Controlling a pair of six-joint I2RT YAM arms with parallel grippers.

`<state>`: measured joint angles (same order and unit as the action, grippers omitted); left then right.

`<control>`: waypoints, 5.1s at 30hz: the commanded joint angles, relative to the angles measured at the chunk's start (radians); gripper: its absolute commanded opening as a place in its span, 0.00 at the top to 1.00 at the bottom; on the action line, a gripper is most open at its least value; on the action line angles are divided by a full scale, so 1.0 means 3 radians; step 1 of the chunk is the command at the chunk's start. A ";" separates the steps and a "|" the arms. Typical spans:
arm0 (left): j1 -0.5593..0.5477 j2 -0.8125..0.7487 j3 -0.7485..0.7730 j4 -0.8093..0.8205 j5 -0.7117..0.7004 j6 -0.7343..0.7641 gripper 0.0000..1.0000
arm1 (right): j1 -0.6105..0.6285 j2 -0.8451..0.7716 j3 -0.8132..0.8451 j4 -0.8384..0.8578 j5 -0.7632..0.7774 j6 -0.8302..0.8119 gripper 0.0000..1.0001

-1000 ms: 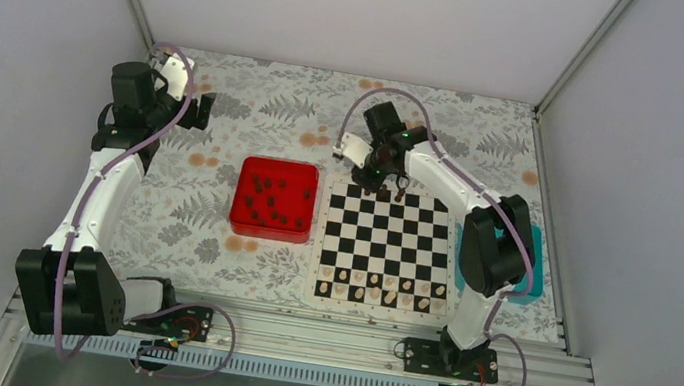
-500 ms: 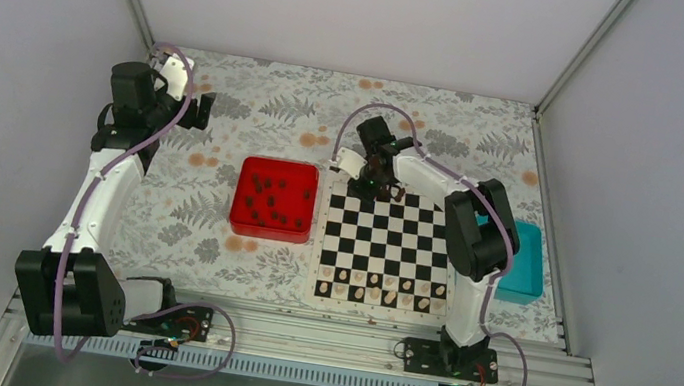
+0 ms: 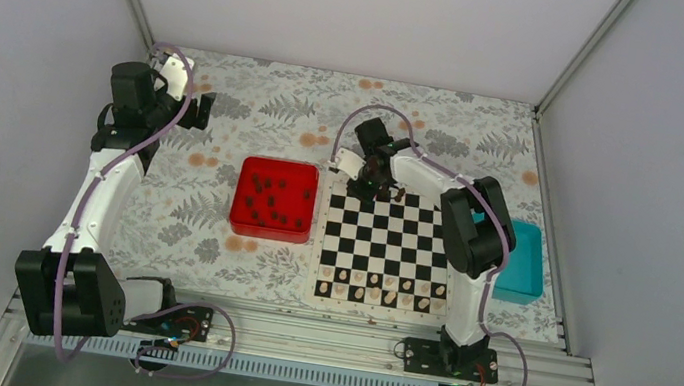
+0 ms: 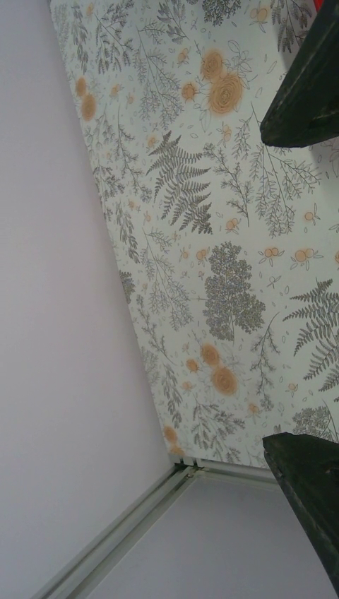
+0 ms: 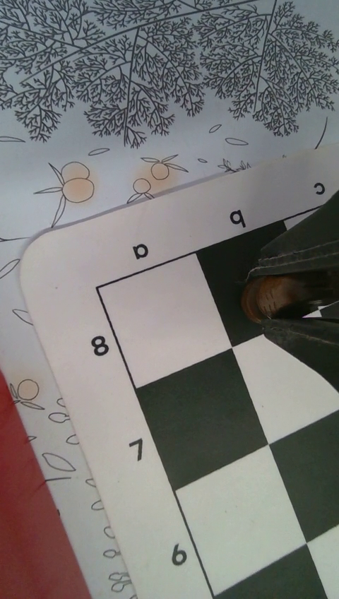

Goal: Set up the chess pieces on the board
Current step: Place the chess piece on the chessboard, then pick up the chess piece from the storage box, then place the chess piece on the chessboard.

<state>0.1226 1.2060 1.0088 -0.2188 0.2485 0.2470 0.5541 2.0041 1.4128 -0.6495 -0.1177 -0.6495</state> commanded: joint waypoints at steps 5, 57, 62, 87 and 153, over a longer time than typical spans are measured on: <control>0.0013 -0.0041 -0.0014 0.0029 0.0062 -0.0005 0.00 | -0.0027 0.0077 0.0050 0.0099 0.0079 0.0029 0.94; 0.0025 -0.0056 -0.0039 0.0039 0.0107 0.0013 0.00 | 0.1219 0.1020 0.2010 -0.0811 -0.0338 0.0103 0.57; 0.0030 -0.0060 -0.0045 0.0044 0.0107 0.0010 0.00 | 0.1251 0.1117 0.2040 -0.0821 -0.0322 0.0095 0.57; 0.0055 -0.0082 -0.0039 0.0037 0.0123 0.0000 0.00 | 0.1144 0.0810 0.2006 -0.0818 -0.0261 0.0134 0.95; 0.0067 -0.0071 -0.0019 0.0016 0.0180 0.0010 0.00 | -0.1491 -0.0840 -0.0874 0.0040 -0.0718 -0.0136 0.93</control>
<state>0.1379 1.1954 1.0084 -0.2192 0.2970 0.2474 0.1036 1.7283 1.1206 -0.6575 -0.2962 -0.6868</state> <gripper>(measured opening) 0.999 0.129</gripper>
